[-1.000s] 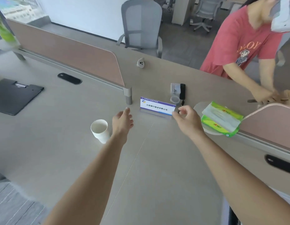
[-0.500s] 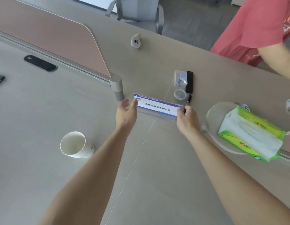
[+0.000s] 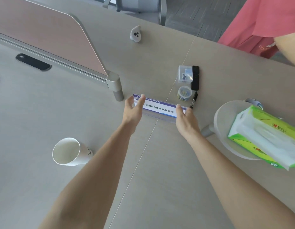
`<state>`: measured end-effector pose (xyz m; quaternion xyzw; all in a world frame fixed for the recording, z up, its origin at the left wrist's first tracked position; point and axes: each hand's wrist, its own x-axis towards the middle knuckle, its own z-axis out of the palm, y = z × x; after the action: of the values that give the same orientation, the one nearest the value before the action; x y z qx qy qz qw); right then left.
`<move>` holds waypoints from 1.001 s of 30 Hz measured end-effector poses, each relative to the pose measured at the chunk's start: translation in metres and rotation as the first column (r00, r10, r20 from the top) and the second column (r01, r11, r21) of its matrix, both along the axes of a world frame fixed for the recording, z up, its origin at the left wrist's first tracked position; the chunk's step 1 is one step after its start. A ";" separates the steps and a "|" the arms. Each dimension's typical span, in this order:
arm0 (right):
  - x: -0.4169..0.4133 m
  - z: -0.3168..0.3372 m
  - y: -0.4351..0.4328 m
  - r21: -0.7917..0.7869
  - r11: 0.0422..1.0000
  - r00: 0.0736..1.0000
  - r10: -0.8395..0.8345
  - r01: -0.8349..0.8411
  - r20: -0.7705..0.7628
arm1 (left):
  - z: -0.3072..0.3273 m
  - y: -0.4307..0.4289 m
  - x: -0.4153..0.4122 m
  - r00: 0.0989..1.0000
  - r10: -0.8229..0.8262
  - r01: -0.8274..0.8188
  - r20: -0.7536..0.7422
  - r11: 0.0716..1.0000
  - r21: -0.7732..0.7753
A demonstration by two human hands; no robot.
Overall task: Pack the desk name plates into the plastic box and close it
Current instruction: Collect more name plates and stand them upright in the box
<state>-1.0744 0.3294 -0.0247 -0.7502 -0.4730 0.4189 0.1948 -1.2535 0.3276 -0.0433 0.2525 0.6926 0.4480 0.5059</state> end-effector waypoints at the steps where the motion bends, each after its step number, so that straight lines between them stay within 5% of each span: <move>1: 0.001 0.000 -0.001 0.000 1.000 1.000 0.006 -0.006 0.018 | 0.000 -0.001 -0.002 1.000 0.004 -0.004 -0.013 1.000 -0.004; 5: 0.003 0.000 -0.010 0.022 0.992 0.980 0.118 -0.123 0.158 | 0.000 -0.006 -0.003 1.000 -0.003 0.003 0.015 1.000 -0.014; 9: -0.006 -0.004 -0.033 0.016 0.918 0.859 0.366 -0.397 0.358 | 0.010 -0.010 -0.002 0.995 -0.086 0.087 0.047 0.996 -0.021; 13: -0.026 0.002 -0.061 -0.095 0.751 0.733 0.659 -0.653 0.169 | 0.015 -0.024 0.003 0.957 -0.290 0.289 0.009 0.950 -0.119; 15: -0.027 0.007 -0.059 -0.176 0.759 0.778 0.622 -0.627 -0.089 | 0.017 -0.034 0.007 0.923 -0.381 0.366 -0.055 0.913 -0.182; 17: -0.023 0.009 -0.046 -0.169 0.879 0.892 0.419 -0.445 -0.167 | 0.017 -0.044 0.007 0.856 -0.489 0.442 -0.167 0.861 -0.254; 22: -0.037 0.017 0.004 -0.012 0.964 0.959 0.265 -0.265 0.095 | 0.015 -0.073 0.021 0.613 -0.684 0.480 -0.394 0.719 -0.502; 30: -0.095 0.034 0.032 -0.197 0.820 0.735 0.570 -0.537 0.368 | 0.020 -0.100 0.029 0.646 -0.638 0.395 -0.419 0.750 -0.531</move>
<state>-1.1691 0.3609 0.0090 -0.6531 -0.6879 0.3084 -0.0718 -1.2243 0.2272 -0.0237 0.4601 0.7820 0.0338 0.4191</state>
